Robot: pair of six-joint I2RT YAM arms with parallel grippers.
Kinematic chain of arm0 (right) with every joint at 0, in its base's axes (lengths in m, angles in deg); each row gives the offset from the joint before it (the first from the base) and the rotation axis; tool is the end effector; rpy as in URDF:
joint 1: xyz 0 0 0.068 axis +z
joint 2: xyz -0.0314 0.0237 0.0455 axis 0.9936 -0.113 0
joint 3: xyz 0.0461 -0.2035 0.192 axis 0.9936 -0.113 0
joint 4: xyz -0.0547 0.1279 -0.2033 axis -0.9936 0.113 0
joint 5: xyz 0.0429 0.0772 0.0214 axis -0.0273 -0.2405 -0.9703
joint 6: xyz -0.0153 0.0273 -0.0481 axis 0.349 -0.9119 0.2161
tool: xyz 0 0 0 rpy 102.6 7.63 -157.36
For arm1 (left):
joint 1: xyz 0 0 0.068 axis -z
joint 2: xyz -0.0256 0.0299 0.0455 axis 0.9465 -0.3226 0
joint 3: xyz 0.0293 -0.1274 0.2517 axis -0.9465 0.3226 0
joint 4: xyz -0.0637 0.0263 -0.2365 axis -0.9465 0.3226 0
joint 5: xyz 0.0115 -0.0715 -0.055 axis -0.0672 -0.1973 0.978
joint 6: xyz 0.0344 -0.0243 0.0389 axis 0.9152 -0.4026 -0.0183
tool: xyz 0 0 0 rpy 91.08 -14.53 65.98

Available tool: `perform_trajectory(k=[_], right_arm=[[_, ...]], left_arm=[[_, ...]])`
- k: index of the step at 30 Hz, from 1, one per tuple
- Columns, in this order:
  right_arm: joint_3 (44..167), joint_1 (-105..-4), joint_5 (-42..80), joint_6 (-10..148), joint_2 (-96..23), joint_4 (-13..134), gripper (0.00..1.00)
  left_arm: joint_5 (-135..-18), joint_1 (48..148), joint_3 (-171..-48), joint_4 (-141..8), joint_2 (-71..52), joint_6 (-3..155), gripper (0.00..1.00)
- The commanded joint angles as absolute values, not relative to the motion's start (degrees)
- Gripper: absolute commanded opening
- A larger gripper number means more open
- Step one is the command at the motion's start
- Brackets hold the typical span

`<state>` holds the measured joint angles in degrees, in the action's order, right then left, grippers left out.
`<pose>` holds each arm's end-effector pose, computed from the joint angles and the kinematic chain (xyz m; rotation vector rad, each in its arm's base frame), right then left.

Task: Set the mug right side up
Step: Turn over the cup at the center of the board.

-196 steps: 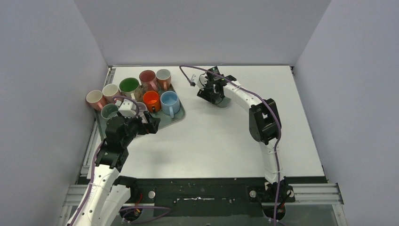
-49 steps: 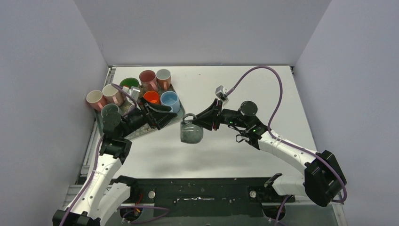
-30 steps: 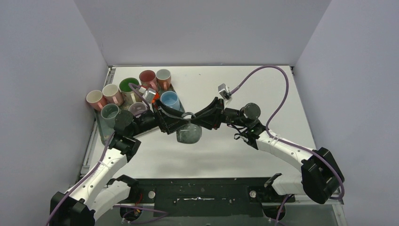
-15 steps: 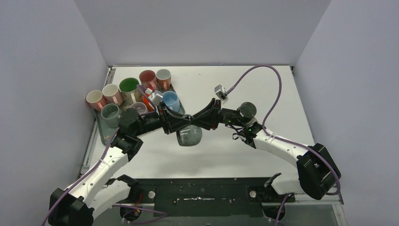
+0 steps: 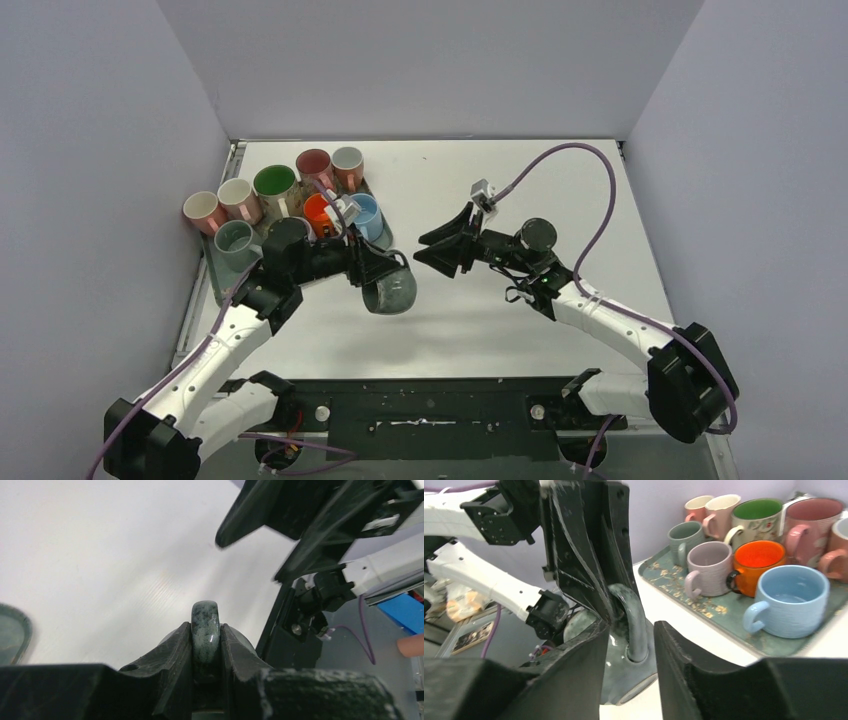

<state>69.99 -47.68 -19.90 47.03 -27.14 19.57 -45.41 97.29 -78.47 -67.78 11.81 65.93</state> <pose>0.1933 0.1760 0.3238 -0.8332 1.4188 1.4570 0.1681 -0.1113 0.3244 0.6093 1.7588 -1.1908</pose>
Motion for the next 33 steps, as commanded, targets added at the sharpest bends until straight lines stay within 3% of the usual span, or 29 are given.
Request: perform_trajectory(k=[1,4,8,9,19,26,33], right_arm=[[69.1,-48.6,-14.4,50.4,-22.1,22.0,0.55],[68.0,-48.6,-11.7,51.8,-19.1,24.5,0.68],[66.1,-48.6,-9.0,53.1,-15.5,26.3,0.98],[65.8,-48.6,-8.3,53.5,-14.8,27.3,1.00],[59.9,-48.5,-6.8,53.1,-9.5,28.1,1.00],[58.6,-48.5,-6.8,52.8,-6.2,27.9,1.00],[57.8,-48.4,-9.5,49.3,-6.2,24.2,1.00]], left_arm=[[-50.4,96.9,-84.5,-61.5,11.4,73.2,0.00],[-55.1,96.9,-88.0,-52.6,9.8,80.0,0.00],[-62.7,96.8,-92.5,-42.1,8.1,88.6,0.00],[-64.9,96.8,-93.6,-39.9,7.3,90.8,0.00],[-75.9,96.6,-97.9,-26.5,1.8,107.0,0.00],[-90.2,95.8,-101.2,-20.5,-2.0,115.5,0.00],[-87.5,83.6,-101.8,-18.4,-4.9,122.8,0.00]])
